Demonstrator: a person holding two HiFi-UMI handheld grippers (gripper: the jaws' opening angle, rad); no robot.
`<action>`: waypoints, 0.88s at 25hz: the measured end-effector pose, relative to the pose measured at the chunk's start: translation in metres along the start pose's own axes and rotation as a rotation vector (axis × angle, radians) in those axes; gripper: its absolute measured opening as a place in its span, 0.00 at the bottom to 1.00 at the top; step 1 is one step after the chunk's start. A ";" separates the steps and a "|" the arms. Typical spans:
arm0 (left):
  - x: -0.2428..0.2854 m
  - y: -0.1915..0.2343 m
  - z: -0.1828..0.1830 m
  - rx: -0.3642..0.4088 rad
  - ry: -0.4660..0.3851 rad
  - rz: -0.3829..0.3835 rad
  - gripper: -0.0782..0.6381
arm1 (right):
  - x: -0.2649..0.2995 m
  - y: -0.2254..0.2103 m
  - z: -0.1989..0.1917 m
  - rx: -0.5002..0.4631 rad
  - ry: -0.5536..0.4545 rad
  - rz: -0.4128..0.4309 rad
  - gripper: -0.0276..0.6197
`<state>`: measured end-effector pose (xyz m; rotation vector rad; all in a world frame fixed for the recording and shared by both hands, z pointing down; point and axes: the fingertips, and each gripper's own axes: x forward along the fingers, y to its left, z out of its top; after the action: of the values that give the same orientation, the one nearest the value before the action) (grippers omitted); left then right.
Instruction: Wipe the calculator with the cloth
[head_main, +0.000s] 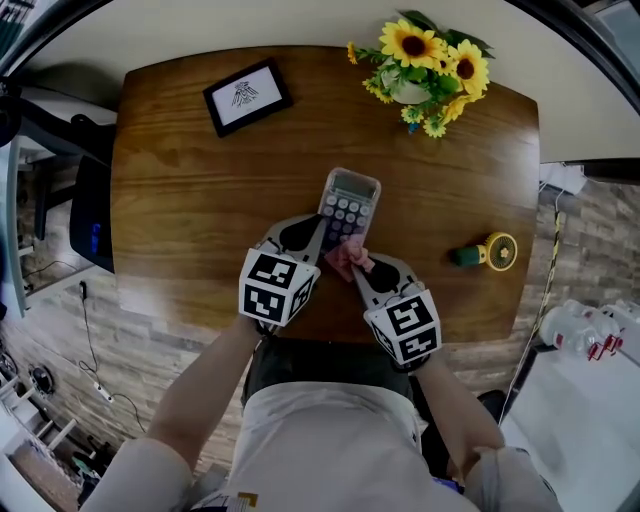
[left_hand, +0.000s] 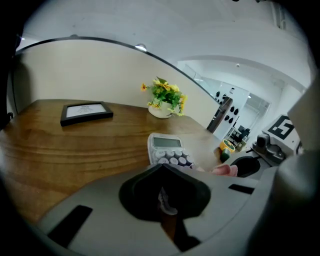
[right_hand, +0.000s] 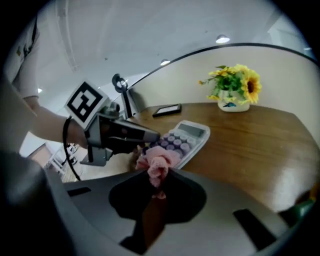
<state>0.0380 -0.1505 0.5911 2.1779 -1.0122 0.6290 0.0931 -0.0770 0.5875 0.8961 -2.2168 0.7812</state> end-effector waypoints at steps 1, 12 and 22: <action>0.000 0.000 0.000 -0.001 0.002 0.000 0.11 | 0.001 0.007 -0.009 -0.033 0.063 0.047 0.12; 0.000 -0.001 0.000 -0.020 0.018 -0.024 0.11 | -0.021 -0.044 0.043 -0.029 0.034 -0.027 0.12; 0.000 0.000 0.000 -0.022 0.023 -0.009 0.11 | 0.017 -0.088 0.085 0.113 -0.097 -0.259 0.12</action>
<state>0.0384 -0.1503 0.5911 2.1499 -0.9920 0.6342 0.1222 -0.1962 0.5706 1.2718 -2.0982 0.7578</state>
